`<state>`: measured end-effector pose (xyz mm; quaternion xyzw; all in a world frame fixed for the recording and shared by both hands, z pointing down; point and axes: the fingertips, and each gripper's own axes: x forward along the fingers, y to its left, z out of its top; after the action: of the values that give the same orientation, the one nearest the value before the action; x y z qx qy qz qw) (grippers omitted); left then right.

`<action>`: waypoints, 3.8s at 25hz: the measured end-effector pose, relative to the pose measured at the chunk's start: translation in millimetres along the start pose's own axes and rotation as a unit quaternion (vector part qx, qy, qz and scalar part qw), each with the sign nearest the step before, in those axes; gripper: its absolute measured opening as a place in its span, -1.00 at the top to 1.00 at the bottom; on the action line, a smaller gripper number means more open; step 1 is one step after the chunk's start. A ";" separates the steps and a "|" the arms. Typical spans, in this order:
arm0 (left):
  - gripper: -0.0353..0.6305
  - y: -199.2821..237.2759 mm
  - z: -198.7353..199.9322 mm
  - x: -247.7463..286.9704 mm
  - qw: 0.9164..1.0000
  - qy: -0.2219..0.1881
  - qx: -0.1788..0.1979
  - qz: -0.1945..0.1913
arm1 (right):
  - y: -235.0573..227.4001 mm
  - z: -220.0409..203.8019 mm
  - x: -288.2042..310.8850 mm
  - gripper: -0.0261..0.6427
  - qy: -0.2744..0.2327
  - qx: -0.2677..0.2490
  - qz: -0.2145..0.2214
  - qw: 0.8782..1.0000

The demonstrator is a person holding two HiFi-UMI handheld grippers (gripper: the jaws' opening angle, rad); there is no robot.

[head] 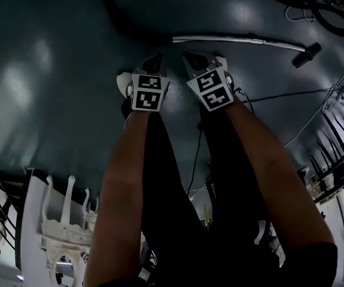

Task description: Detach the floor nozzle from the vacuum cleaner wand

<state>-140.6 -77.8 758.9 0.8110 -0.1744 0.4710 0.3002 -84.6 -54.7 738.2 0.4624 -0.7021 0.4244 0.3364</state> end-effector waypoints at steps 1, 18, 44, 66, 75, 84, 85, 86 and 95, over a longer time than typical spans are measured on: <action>0.87 -1.3 -5.2 11.9 0.999 0.015 0.031 -0.005 | -5.3 -2.8 6.6 0.94 -0.001 -0.004 0.000 1.000; 0.87 37.7 -67.5 119.1 0.957 0.091 0.274 0.005 | -49.0 -96.1 109.2 0.93 0.028 -0.150 0.039 0.988; 0.12 20.3 -92.5 140.2 0.931 0.048 0.358 -0.048 | -57.0 -147.0 200.2 0.42 0.176 -0.446 0.040 0.877; 0.45 -53.1 0.3 7.6 0.793 0.217 0.557 -0.118 | -23.6 -35.3 -18.3 0.47 0.091 -0.422 0.100 0.897; 0.43 -109.4 32.4 -56.8 0.817 0.243 0.490 -0.183 | -12.5 -23.4 -87.3 0.45 0.077 -0.436 0.109 0.890; 0.43 -126.1 68.8 -91.6 0.823 0.217 0.494 -0.178 | -14.9 -4.6 -114.2 0.39 0.071 -0.459 0.104 0.879; 0.43 -127.1 71.4 -96.3 0.824 0.215 0.492 -0.179 | -13.5 -1.7 -117.1 0.40 0.072 -0.452 0.107 0.883; 0.43 -127.3 73.6 -101.5 0.826 0.215 0.488 -0.182 | -11.3 1.4 -120.0 0.41 0.073 -0.445 0.110 0.886; 0.42 -136.8 95.1 -117.4 0.830 0.233 0.470 -0.190 | -14.9 14.6 -140.9 0.42 0.087 -0.430 0.114 0.891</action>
<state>-58.7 -35.9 577.0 0.7375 0.3011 0.6045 -0.0023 -23.1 -19.8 614.6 0.1506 -0.8316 0.1546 0.5117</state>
